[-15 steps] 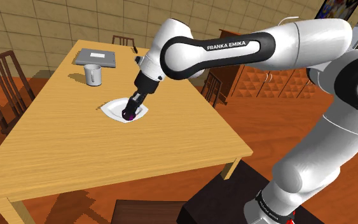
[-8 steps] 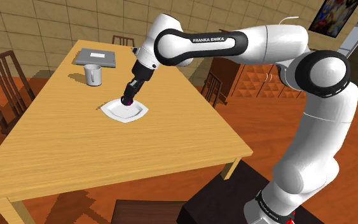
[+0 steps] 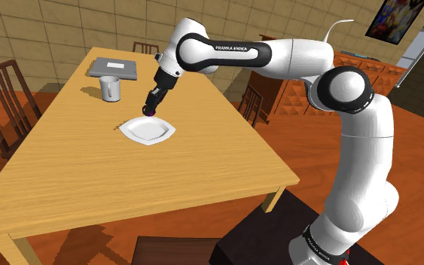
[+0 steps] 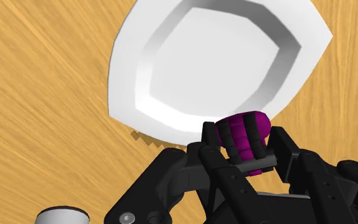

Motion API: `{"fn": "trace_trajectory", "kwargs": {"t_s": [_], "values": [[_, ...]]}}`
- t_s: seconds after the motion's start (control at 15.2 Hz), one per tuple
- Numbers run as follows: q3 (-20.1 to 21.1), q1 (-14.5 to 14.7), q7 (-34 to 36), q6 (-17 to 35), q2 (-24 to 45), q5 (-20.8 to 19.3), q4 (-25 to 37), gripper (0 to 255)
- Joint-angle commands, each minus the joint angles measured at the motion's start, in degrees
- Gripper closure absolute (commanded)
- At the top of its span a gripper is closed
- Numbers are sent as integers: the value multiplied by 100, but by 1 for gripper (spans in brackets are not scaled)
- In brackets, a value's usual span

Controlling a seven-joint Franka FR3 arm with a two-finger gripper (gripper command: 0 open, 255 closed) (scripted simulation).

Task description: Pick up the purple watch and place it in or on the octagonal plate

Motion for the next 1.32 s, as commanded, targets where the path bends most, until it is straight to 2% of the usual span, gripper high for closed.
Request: {"fn": "trace_trajectory", "kwargs": {"t_s": [0.0,0.66,1.19,1.25], "values": [[-14,-18,-27,127,29,-11,-110,255],[-102,-32,-79,797,211,-105,-646,255],[-106,-31,-80,817,218,-109,-659,255],[-106,-31,-80,817,218,-109,-659,0]]}}
